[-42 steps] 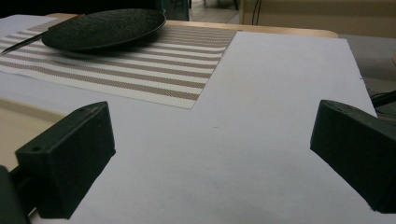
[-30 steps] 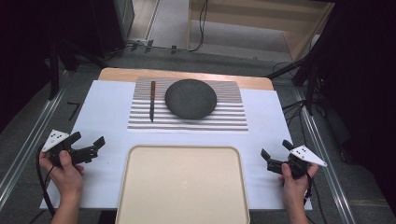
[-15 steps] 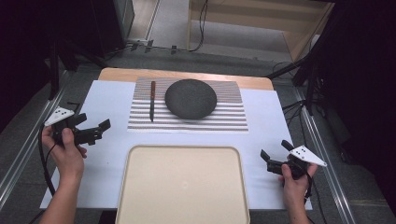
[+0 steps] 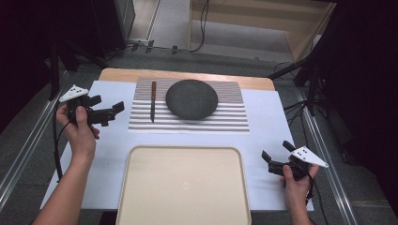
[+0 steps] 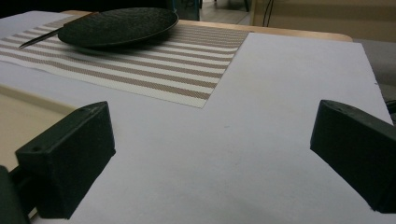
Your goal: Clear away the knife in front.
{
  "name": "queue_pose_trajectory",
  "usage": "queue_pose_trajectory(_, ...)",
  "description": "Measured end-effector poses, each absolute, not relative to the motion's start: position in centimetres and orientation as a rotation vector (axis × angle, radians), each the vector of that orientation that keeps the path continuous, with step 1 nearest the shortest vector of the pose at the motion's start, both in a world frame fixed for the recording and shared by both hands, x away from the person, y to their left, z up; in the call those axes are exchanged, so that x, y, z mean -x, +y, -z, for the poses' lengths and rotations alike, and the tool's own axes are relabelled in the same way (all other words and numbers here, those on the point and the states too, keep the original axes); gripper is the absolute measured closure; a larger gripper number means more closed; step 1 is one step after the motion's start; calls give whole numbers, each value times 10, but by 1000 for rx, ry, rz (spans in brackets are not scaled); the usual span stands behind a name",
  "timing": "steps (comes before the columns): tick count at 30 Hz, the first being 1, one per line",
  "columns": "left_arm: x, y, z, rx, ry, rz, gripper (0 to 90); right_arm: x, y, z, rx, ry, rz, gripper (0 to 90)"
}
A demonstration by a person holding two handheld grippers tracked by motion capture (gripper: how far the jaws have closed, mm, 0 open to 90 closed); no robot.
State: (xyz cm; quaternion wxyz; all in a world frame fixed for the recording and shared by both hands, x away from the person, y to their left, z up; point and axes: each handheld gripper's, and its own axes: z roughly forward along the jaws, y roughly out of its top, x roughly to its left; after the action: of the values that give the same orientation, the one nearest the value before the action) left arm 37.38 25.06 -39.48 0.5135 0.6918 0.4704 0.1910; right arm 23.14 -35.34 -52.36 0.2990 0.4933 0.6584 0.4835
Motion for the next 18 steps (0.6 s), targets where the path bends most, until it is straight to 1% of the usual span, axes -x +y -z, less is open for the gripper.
queue_pose_trajectory(6,-395,234,393,-1701,1118,-440,0,-232,-353,524,-1310,1754,-1285,0)
queue_pose_trajectory(10,-409,227,394,-1706,1132,-404,0,-232,-353,524,-1311,1755,-1284,0)
queue_pose_trajectory(18,-434,216,397,-1732,1166,-374,0,-232,-352,524,-1307,1764,-1279,0)
